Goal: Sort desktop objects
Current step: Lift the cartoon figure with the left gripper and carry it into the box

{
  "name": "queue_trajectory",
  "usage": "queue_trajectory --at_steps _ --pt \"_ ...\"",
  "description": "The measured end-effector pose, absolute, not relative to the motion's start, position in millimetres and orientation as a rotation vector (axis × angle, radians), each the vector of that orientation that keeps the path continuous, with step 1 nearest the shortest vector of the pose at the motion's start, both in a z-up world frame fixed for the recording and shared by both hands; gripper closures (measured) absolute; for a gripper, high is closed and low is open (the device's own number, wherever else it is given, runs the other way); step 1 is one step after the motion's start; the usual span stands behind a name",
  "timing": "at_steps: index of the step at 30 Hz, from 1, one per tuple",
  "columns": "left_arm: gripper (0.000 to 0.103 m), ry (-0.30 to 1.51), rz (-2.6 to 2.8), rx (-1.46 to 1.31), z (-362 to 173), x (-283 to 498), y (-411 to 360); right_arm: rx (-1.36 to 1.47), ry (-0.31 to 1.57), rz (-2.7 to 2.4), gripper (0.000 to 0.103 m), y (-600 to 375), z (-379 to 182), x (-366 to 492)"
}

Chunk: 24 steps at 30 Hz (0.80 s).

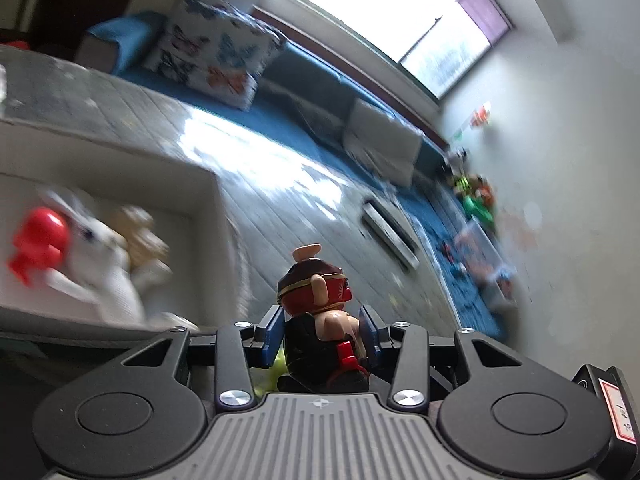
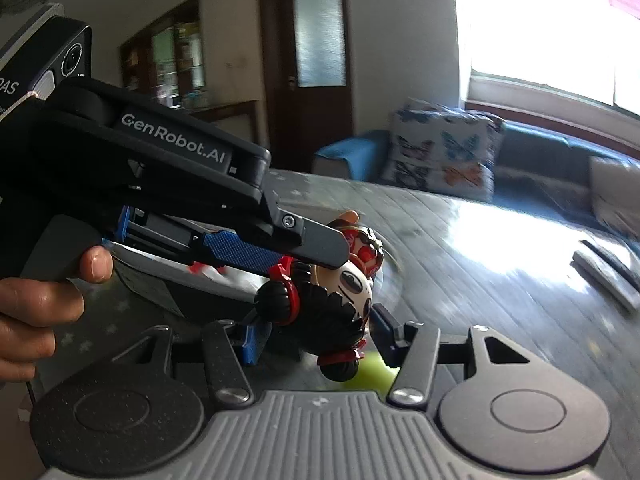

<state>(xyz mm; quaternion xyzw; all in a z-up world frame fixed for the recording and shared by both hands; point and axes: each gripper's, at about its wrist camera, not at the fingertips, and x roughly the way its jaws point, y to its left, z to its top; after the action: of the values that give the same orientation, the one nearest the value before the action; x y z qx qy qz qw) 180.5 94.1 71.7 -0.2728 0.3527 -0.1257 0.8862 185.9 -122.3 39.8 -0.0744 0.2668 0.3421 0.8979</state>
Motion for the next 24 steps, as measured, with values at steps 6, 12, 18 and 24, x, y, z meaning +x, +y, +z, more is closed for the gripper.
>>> queue_trajectory --at_steps 6,12,18,24 --pt "0.059 0.688 -0.167 -0.605 75.0 180.6 151.0 -0.195 0.552 0.8 0.049 -63.2 41.9 204.9" --pt "0.059 0.71 -0.106 -0.684 57.2 195.2 200.4 -0.226 0.57 0.861 0.049 -15.9 34.7 223.1" --pt "0.063 0.742 -0.089 -0.708 34.4 212.9 215.1 -0.257 0.612 0.862 0.049 2.1 17.7 237.4" --pt "0.062 0.763 -0.097 -0.747 15.5 217.9 221.2 -0.28 0.647 0.862 0.048 6.2 3.9 241.6"
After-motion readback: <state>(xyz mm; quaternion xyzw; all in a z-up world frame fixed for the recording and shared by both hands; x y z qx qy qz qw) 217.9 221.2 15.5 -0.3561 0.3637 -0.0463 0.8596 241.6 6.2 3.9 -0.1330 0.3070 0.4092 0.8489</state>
